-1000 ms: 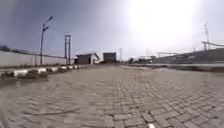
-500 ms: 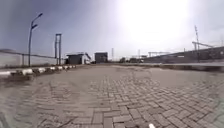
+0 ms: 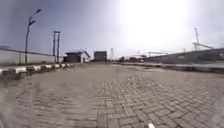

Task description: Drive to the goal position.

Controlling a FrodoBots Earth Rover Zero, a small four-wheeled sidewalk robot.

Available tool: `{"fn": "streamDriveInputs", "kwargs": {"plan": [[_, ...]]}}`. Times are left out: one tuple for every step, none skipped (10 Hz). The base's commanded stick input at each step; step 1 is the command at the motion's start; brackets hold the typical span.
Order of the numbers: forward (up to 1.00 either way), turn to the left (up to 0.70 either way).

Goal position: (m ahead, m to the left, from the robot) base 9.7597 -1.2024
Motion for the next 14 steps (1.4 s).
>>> {"fn": "streamDriveInputs", "kwargs": {"plan": [[1.00, 0.00], [1.00, 0.00], [1.00, 0.00], [1.00, 0.00], [1.00, 0.00], [1.00, 0.00], [1.00, 0.00], [1.00, 0.00], [1.00, 0.00], [1.00, 0.00], [1.00, 0.00], [1.00, 0.00], [1.00, 0.00], [1.00, 0.00]]}}
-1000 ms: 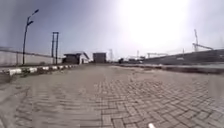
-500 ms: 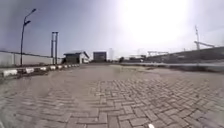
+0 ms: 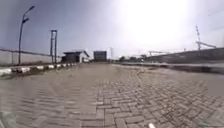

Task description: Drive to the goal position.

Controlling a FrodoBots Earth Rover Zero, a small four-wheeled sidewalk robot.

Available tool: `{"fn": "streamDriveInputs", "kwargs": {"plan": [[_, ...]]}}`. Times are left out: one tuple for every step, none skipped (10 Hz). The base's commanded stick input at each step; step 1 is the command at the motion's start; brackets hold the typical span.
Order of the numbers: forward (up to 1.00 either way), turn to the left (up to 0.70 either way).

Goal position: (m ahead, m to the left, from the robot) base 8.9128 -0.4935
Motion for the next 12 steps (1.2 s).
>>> {"fn": "streamDriveInputs", "kwargs": {"plan": [[1.00, 0.00], [1.00, 0.00], [1.00, 0.00], [1.00, 0.00], [1.00, 0.00], [1.00, 0.00], [1.00, 0.00], [1.00, 0.00], [1.00, 0.00], [1.00, 0.00], [1.00, 0.00], [1.00, 0.00]]}}
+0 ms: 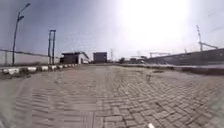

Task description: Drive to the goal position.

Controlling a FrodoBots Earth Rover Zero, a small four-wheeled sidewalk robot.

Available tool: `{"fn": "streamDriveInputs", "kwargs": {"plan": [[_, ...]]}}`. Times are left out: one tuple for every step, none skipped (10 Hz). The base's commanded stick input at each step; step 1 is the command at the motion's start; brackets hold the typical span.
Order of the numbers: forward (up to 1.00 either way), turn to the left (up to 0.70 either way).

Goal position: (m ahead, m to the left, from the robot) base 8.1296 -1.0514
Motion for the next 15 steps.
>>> {"fn": "streamDriveInputs", "kwargs": {"plan": [[1.00, 0.00], [1.00, 0.00], [1.00, 0.00], [1.00, 0.00], [1.00, 0.00], [1.00, 0.00], [1.00, 0.00], [1.00, 0.00], [1.00, 0.00], [1.00, 0.00], [1.00, 0.00], [1.00, 0.00], [1.00, 0.00], [1.00, 0.00], [1.00, 0.00]]}}
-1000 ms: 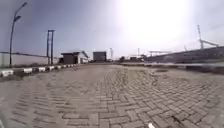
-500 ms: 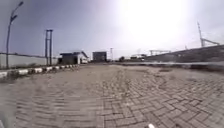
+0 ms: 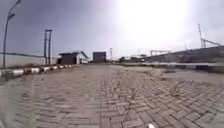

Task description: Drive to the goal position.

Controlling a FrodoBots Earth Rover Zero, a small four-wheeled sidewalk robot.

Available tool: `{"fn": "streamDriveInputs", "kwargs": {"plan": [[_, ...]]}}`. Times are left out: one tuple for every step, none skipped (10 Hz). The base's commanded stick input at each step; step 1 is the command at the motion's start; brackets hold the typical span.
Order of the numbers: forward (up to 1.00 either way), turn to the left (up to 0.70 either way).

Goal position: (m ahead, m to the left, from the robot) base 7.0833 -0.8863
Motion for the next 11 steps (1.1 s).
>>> {"fn": "streamDriveInputs", "kwargs": {"plan": [[1.00, 0.00], [1.00, 0.07], [1.00, 0.34], [1.00, 0.40], [1.00, 0.40], [1.00, 0.40], [1.00, 0.22], [1.00, 0.00], [1.00, 0.00], [1.00, 0.00], [1.00, 0.00]]}}
